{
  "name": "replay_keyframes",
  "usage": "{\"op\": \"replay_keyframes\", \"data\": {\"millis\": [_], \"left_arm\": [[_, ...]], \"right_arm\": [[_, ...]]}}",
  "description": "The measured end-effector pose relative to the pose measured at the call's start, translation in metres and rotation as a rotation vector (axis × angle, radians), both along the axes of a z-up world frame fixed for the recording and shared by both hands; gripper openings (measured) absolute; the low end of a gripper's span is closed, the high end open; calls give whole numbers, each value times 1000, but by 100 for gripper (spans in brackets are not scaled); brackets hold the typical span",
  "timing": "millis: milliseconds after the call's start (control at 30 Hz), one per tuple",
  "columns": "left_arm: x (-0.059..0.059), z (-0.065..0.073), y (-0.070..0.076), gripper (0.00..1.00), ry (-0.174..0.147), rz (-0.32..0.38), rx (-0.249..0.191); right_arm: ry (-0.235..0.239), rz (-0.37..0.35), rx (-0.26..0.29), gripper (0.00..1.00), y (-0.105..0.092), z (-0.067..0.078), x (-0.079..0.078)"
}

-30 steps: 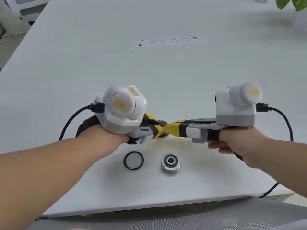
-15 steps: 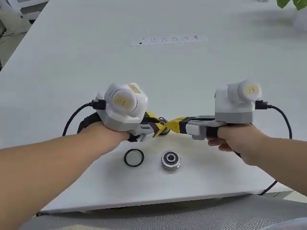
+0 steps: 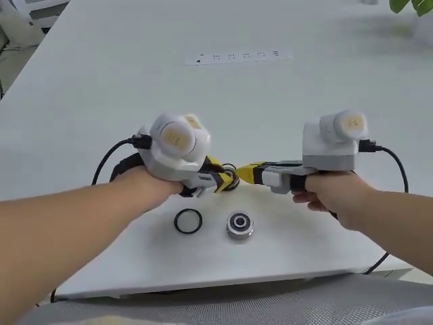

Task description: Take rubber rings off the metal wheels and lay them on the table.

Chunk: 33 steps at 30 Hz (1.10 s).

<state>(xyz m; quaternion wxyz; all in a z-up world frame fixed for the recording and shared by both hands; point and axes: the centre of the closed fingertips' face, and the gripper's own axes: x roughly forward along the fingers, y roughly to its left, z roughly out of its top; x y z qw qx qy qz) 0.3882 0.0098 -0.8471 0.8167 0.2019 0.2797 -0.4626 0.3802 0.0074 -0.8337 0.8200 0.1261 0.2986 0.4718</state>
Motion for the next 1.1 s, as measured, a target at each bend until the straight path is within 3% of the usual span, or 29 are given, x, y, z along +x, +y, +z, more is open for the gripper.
{"op": "replay_keyframes", "data": {"millis": [733,1100], "left_arm": [[-8,21,5,25,-15,-21,-48],[-24,34,11,33,-17,-33,-75]], "right_arm": [[-8,-1,16,0,1,9,-1],[-11,-1,32,0,4,18,-3]]}}
